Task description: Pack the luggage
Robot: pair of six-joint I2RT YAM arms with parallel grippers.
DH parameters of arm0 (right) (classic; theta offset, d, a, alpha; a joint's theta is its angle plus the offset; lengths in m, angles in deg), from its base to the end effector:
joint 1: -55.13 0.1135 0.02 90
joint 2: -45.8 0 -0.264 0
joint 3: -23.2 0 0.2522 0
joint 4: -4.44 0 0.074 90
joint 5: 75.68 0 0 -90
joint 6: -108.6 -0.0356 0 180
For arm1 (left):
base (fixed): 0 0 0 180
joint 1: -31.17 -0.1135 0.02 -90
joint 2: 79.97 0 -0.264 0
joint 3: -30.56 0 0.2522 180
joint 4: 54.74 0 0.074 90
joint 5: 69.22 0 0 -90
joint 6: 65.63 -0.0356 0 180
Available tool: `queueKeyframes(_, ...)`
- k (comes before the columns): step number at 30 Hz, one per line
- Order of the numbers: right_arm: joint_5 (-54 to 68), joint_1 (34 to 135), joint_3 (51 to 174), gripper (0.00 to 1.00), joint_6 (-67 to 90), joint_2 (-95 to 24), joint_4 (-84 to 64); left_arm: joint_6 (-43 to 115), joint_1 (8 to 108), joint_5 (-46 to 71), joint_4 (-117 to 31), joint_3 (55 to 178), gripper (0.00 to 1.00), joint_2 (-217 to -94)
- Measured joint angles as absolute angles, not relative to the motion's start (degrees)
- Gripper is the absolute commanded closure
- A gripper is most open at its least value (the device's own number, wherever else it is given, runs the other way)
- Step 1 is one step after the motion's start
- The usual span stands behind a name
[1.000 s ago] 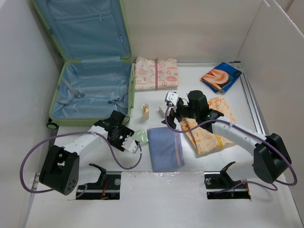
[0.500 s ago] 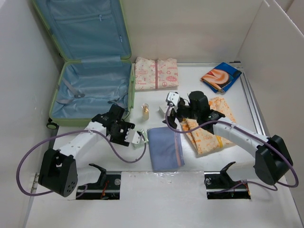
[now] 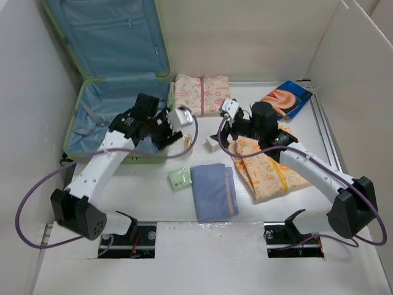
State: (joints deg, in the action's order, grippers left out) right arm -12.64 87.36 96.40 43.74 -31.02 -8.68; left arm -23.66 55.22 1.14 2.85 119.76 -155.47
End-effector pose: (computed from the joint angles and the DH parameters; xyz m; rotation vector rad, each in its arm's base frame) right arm 0.2560 0.1804 0.3242 -1.1668 1.4518 0.5230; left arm 0.2475 -0.1236 0.3543 1.4792 1.7470 -0.1847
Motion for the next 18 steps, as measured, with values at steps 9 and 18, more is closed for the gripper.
queueKeyframes(9, -8.16, 78.31, 104.05, 0.0, 40.86, -38.63, -5.86, 3.6, 45.1, 10.32, 1.28, 154.42, 1.0, -185.33)
queueKeyframes(18, -5.1, 74.11, 106.17, 0.0, 37.43, -49.49, -5.31, 12.99, 38.02, 19.37, -0.01, 175.47, 1.0, -212.43)
